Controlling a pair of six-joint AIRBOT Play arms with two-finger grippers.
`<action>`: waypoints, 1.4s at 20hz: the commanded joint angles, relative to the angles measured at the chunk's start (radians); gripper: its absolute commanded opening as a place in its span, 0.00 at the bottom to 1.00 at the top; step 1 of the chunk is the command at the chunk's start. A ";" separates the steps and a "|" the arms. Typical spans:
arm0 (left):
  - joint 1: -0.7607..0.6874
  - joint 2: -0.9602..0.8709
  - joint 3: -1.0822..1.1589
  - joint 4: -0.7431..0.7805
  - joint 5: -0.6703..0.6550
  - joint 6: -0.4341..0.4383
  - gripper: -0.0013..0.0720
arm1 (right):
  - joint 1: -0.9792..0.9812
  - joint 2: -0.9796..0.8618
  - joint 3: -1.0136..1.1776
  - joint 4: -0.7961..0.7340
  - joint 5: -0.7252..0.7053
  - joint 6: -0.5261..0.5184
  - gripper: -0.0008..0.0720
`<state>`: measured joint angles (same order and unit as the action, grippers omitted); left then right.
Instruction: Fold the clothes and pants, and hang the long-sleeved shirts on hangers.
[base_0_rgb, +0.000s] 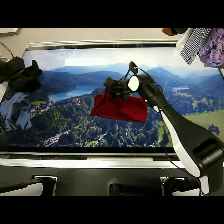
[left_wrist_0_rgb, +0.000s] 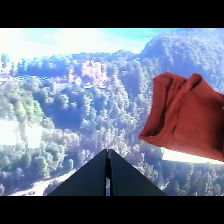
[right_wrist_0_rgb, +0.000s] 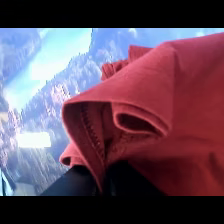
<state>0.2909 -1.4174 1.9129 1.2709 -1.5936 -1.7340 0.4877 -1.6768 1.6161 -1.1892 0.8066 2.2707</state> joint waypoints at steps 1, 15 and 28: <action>0.006 0.004 0.000 0.013 -0.003 0.005 0.05 | 0.010 -0.026 0.000 0.001 -0.045 0.029 0.14; 0.006 0.005 -0.019 0.013 -0.012 0.005 0.05 | -0.346 0.186 0.000 0.140 0.300 -0.458 0.84; 0.007 0.005 -0.019 0.013 -0.050 0.005 0.05 | -0.675 0.114 -0.529 0.391 0.230 -0.887 0.82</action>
<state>0.2974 -1.4132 1.8942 1.2835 -1.6421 -1.7290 -0.1764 -1.5269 1.1549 -0.8814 1.0874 1.4708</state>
